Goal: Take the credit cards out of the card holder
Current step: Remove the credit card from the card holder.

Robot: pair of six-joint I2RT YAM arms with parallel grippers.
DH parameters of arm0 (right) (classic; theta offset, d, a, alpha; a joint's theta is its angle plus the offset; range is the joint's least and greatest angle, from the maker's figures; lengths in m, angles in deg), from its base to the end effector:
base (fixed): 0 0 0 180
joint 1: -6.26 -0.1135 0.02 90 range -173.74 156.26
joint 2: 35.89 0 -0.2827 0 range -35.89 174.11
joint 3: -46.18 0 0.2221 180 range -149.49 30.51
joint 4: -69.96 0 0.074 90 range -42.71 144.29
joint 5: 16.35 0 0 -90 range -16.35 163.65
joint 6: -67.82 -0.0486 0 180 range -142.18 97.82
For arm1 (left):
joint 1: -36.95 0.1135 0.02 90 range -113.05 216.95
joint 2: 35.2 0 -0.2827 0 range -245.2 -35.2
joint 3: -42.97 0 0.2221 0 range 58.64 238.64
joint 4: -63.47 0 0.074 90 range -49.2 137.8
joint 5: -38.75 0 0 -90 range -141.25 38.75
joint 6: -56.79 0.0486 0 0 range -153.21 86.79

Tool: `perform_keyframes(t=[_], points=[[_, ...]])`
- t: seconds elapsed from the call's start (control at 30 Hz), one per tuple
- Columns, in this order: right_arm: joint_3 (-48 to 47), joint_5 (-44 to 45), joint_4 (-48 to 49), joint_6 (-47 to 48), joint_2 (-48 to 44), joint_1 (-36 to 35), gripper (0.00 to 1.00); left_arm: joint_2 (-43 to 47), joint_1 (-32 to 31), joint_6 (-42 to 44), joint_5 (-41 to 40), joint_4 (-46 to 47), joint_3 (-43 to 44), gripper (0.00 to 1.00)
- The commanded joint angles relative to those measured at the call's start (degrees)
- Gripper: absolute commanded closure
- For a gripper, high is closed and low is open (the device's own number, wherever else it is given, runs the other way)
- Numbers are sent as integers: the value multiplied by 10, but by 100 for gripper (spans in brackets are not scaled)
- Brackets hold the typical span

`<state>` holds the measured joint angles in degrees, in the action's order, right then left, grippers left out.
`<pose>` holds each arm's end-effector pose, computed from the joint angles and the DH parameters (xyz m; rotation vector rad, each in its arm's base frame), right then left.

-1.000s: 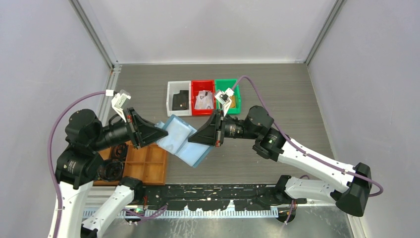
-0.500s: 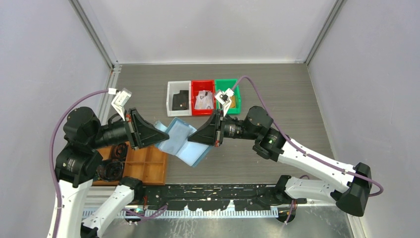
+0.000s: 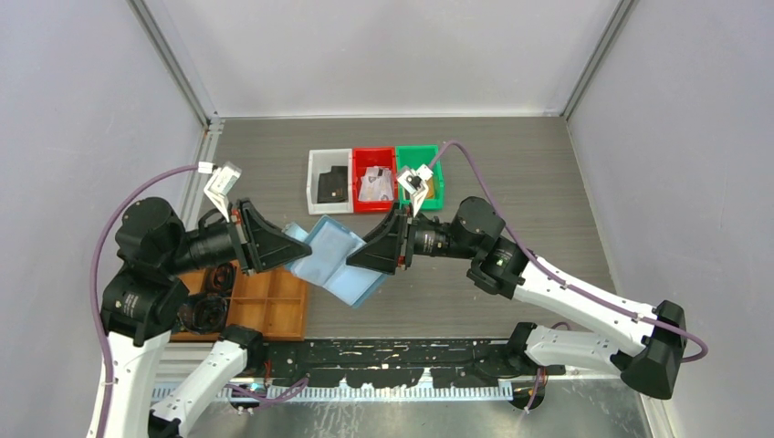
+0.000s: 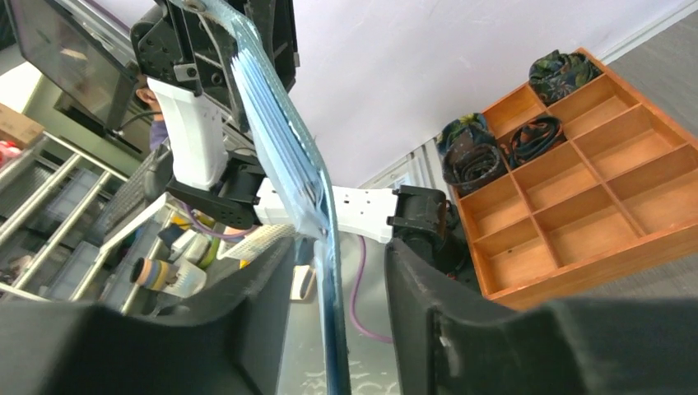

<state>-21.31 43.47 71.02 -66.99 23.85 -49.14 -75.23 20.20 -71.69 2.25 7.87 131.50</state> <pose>0.1004 0.1886 0.4054 -0.6632 1.5806 1.7466 0.0393 -0.0526 0.4490 0.4276 1.8328 -1.4718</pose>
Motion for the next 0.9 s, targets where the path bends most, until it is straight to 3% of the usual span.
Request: perform_keyframes(t=[0.0,0.13,0.23,0.37,0.87], points=[[0,-6,39,1,-9,-2,42,11,1,69,-48,14,31,100],[1,15,68,-33,-9,-2,21,21,1,171,-103,-11,32,100],[-16,33,87,-77,22,-2,12,37,1,222,-130,-1,14,100],[-40,73,100,-115,73,-8,13,45,1,247,-133,3,6,100],[-51,148,211,-97,126,-62,16,35,1,169,-89,3,-20,100]])
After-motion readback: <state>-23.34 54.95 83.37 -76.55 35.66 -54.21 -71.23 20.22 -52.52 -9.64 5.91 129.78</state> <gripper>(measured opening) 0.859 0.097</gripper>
